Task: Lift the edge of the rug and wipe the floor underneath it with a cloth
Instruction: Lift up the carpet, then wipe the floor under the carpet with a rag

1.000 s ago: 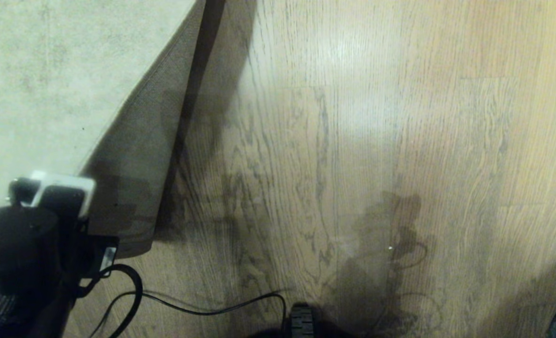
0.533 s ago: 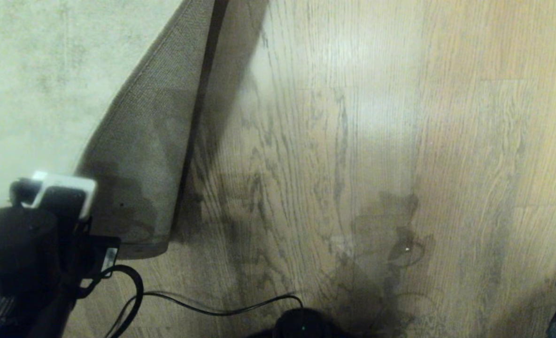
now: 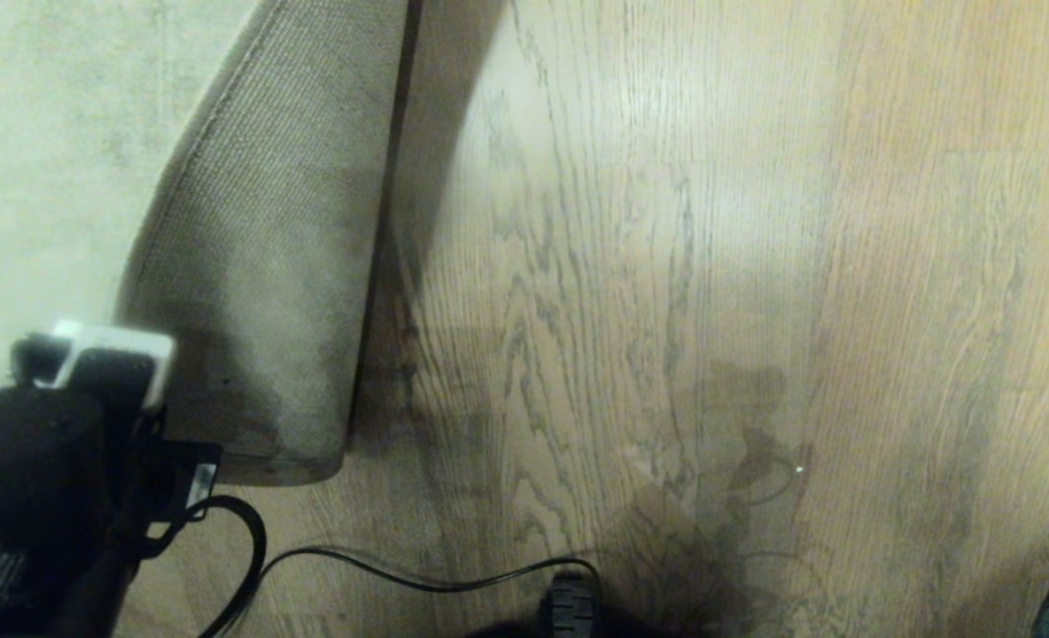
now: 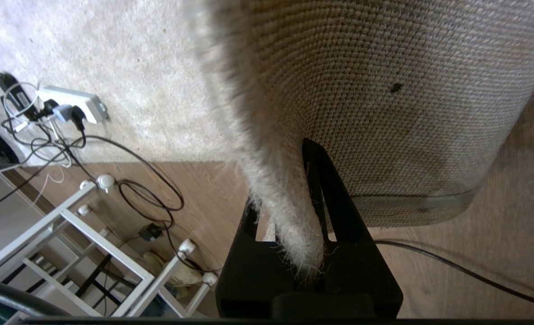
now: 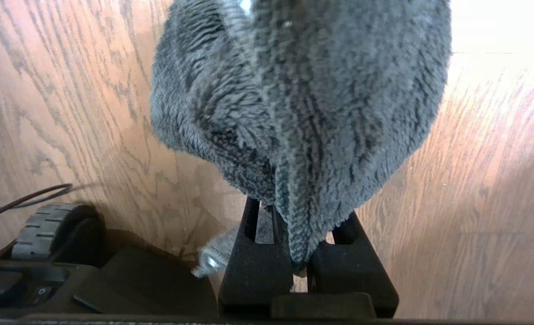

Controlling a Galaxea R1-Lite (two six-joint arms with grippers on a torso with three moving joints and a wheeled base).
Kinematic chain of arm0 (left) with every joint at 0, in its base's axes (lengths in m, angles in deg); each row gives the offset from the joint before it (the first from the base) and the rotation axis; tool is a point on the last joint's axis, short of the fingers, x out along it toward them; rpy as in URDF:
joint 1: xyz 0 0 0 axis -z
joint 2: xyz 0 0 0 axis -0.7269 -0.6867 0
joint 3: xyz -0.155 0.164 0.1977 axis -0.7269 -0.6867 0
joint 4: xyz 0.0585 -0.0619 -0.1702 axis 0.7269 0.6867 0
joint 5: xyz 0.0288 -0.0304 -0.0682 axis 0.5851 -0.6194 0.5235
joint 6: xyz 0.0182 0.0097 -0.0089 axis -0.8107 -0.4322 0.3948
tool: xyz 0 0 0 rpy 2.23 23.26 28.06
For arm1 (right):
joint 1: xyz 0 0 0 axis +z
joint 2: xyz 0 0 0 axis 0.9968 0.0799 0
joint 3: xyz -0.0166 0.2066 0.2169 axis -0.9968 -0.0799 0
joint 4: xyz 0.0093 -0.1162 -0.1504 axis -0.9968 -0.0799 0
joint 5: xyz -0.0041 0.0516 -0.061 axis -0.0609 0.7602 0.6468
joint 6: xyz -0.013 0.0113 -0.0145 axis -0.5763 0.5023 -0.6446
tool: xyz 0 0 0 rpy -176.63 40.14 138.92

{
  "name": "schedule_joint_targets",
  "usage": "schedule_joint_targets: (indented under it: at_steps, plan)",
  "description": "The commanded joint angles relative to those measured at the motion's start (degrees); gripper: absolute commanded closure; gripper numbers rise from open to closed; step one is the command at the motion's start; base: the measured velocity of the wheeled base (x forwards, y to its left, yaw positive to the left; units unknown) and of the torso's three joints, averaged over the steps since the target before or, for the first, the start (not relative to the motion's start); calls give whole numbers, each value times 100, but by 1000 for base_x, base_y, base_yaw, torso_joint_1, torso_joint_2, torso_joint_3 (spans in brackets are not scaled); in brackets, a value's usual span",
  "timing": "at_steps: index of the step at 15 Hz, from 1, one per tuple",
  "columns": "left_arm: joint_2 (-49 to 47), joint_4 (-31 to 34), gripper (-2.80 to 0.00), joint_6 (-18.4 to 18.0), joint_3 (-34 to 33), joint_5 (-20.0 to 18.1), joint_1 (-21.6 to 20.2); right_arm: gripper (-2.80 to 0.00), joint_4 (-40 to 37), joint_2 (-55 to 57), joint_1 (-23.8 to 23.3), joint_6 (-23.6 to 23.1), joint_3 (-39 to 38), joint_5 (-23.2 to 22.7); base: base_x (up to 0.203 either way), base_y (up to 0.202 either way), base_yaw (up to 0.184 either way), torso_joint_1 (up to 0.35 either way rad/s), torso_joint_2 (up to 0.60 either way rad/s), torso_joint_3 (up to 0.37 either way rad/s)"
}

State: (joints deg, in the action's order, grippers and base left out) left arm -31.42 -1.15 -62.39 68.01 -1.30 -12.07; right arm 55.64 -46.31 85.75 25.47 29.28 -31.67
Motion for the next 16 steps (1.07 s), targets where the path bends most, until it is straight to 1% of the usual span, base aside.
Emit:
schedule_joint_targets:
  at_steps: [1, 4, 5, 7, 8, 9, 11, 13, 14, 15, 16]
  plan:
    - [-14, -21, 0, -8, 74, 34, -87, 0, -3, 0, 11, -5, 0, -2, 0, 0, 0, 0, 0, 0]
    - [-19, -13, 0, -42, 350, -3, -90, 0, 4, 0, 11, -5, 0, -2, 0, 0, 0, 0, 0, 0]
    - [-23, -13, 0, -124, 394, -93, -94, 0, 4, 0, 11, -5, 0, -2, 0, 0, 0, 0, 0, 0]
    - [-15, -21, 0, -510, 449, -328, -185, 0, 4, 0, 11, -5, 0, -2, 0, 0, 0, 0, 0, 0]
    - [-18, -22, 0, -600, 530, -463, -227, 0, 2, 2, 11, -5, 0, -2, 0, 0, 0, 0, 0, 0]
    - [-50, -22, 0, -625, 668, -561, -269, 0, 4, 0, 11, -5, 0, -2, 0, 0, 0, 0, 0, 0]
    - [-128, -18, 0, -658, 1048, -627, -290, 0, 4, 0, 11, -5, 0, -2, 0, 0, 0, 0, 0, 0]
    - [-128, -29, 0, -941, 1206, -791, -364, 0, -5, 0, 11, -14, 0, -2, 0, 0, 0, 0, 0, 0]
    - [-113, -140, 0, -1075, 1216, -903, -449, 0, -5, 9, 11, -14, 0, -2, 0, 0, 0, 0, 0, 0]
    - [-123, -465, 0, -1317, 1215, -1026, -565, 0, -5, 4, 11, -14, 0, -2, 0, 0, 0, 0, 0, 0]
    - [-153, -897, 0, -1658, 1182, -1180, -702, 0, 4, 0, 11, -2, 0, -2, 0, 0, 0, 0, 0, 0]
